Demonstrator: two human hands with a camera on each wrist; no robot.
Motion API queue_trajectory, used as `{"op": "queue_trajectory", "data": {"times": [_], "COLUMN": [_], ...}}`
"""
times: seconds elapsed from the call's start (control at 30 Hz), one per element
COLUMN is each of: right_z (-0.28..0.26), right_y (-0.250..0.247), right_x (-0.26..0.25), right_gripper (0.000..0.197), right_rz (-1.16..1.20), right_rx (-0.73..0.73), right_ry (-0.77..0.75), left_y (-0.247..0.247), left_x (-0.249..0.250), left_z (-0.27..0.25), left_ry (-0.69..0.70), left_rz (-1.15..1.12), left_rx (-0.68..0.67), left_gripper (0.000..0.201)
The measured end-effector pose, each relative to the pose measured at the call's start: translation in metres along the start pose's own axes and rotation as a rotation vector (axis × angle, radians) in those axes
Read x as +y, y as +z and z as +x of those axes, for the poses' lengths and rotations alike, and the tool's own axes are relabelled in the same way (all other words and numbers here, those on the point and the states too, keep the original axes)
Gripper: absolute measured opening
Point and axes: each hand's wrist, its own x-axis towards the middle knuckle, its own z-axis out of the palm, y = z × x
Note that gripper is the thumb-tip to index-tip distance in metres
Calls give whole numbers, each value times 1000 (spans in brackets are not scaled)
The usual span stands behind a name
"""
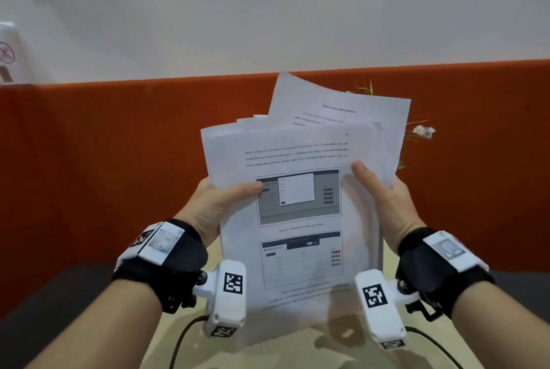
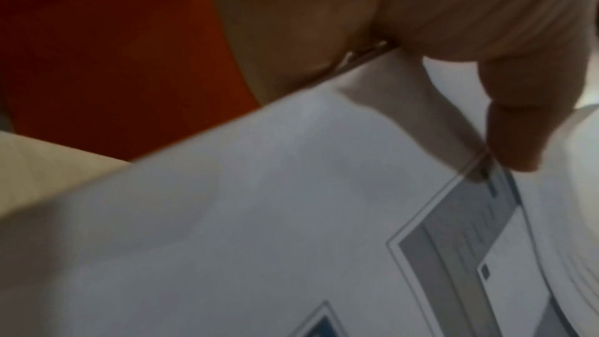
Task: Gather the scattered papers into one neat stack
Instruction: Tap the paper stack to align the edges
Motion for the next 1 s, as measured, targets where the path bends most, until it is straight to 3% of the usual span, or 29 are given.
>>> {"op": "queue_trajectory", "data": {"times": [0.1,0.2,0.3,0.37,0.43,0.5,0.6,0.67,0.73,0.8,0.93,1.0], "right_z": [2,0,-3,-5,-9,-12,-8,-7,-9,-10,-6,-6], "right_y": [2,6,4,2,7,14,12,9,17,30,43,39], "right_x": [0,0,0,0,2,1,-4,-6,-5,-7,-20,-20], "right_gripper": [96,68,37,35,39,41,34,45,46,34,27,29], "right_rz": [37,-8,-28,-13,4,-41,69,120,48,-50,-120,-160], "right_rx": [-67,-139,-40,6,11,40,161,172,152,150,271,343], "right_ry": [22,38,-34,-59,-82,-133,-192,-187,-174,-200,-304,-330], "left_y": [-3,0,-2,-3,3,11,10,9,19,32,42,38], "left_x": [1,3,1,-3,-8,-9,-6,-6,-8,-7,4,2], "left_z": [2,1,3,2,-1,-2,-2,-4,-7,-3,11,12], "left_ry": [3,-13,22,46,35,48,119,135,149,228,359,353], "left_rz": [-20,86,103,5,-24,3,14,70,150,221,316,360], "left_rx": [0,-27,121,217,218,198,304,336,301,312,454,489], "left_gripper": [40,36,40,50,61,57,51,47,36,26,26,29]}}
